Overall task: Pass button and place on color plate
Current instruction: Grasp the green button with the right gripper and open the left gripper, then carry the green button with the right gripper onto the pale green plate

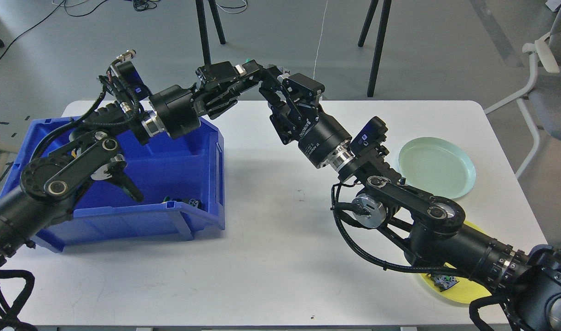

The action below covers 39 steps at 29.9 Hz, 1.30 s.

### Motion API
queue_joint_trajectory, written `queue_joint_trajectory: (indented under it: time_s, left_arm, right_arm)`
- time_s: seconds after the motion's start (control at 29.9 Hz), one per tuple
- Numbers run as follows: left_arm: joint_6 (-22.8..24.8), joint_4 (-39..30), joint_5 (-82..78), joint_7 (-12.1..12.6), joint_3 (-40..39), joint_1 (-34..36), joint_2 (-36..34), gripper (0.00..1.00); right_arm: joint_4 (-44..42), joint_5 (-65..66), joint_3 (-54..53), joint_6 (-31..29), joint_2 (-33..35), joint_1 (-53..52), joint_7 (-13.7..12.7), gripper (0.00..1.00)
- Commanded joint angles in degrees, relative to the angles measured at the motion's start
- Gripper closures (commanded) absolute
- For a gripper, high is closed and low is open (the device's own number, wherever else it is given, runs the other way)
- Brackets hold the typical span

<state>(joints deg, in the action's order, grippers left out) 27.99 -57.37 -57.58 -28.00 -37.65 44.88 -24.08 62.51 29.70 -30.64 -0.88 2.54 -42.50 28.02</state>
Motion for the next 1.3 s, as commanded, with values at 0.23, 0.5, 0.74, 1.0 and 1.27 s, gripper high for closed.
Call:
queue_joint_trajectory:
  time_s: [0.23, 0.5, 0.74, 1.0, 1.27]
  left_arm:
    - [0.01, -0.02, 0.18, 0.0, -0.32, -0.06, 0.0, 0.48]
    - [0.01, -0.02, 0.53, 0.0, -0.32, -0.14, 0.0, 0.3]
    - [0.01, -0.02, 0.97, 0.0, -0.58, -0.14, 0.0, 0.17]
    - [0.01, 0.07, 3.96, 0.0, -0.58, -0.85, -0.44, 0.04]
    - [0.01, 3.67, 6.07, 0.0, -0.58, -1.2, -0.53, 0.03]
  right_arm:
    - [0.59, 0.01, 0.23, 0.0, -0.08, 0.05, -0.02, 1.0]
    - [0.94, 0.01, 0.23, -0.08, -0.08, 0.23, -0.02, 1.0]
    - [1.82, 0.01, 0.23, -0.08, 0.18, 0.75, -0.02, 1.0]
    - [5.95, 0.01, -1.09, 0.27, 6.15, 3.65, -0.02, 1.0]
    - [11.49, 0.01, -6.98, 0.7, 20.73, 11.29, -0.02, 1.0]
